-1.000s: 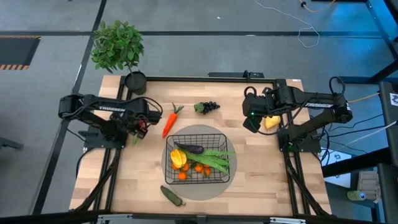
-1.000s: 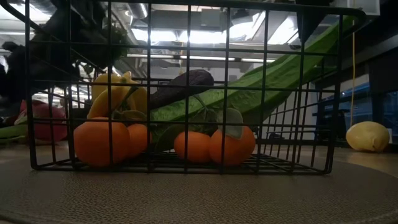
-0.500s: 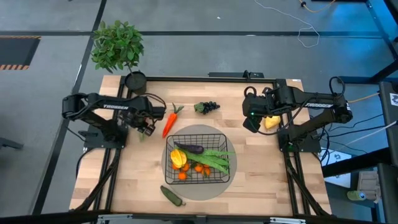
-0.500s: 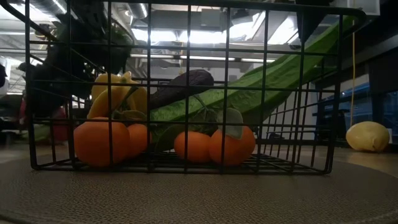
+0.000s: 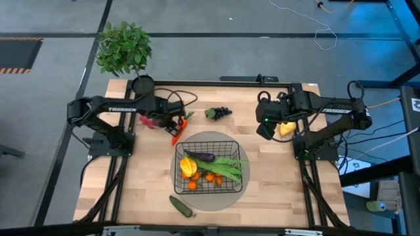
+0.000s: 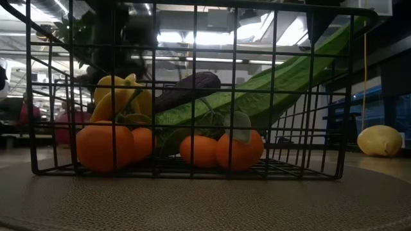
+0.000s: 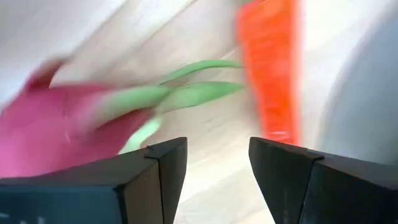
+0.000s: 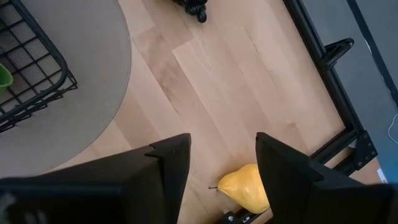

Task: Build produce basket
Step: Adjust the dragonfruit

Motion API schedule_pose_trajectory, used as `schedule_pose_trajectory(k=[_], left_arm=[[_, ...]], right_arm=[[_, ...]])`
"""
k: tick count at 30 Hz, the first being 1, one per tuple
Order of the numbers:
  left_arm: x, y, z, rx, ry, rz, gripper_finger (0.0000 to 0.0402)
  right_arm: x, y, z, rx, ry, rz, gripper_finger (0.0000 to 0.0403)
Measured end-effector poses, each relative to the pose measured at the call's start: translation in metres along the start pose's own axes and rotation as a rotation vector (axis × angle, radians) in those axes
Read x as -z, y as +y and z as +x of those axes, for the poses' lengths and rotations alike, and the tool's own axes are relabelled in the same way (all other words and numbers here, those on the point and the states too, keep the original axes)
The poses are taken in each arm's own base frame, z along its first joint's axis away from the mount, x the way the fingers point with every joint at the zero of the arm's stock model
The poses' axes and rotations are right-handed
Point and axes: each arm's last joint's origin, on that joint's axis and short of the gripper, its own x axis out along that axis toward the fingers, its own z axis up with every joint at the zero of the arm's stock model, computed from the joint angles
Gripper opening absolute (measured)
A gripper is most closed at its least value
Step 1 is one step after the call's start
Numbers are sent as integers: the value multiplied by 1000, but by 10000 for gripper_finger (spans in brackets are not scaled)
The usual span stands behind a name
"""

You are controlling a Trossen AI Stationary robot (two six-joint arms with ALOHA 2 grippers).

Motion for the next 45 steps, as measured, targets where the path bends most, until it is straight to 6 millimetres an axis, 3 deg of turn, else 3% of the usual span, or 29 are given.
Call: schedule_pose_trajectory(k=[5, 10, 14, 20, 31, 38, 45], left_arm=[[-2, -7, -36, -27, 42, 56, 162], [12, 8, -51, -222, 204, -91, 162], [15, 21, -48, -419, 164, -201, 162], [11, 35, -47, -536, 139, -367, 162], [31, 68, 6, -736, 325, -494, 162], [22, 67, 27, -561, 272, -513, 162], [-15, 46, 35, -229, 27, -445, 162]], right_arm=[[0, 0, 0, 1, 1, -1, 171], [0, 0, 0, 1, 2, -24, 171], [0, 0, 0, 0, 0, -31, 171], [0, 0, 0, 1, 1, -41, 171], [0, 0, 0, 2, 3, -58, 171], [0, 0, 0, 2, 3, -58, 171], [0, 0, 0, 2, 2, -54, 171]])
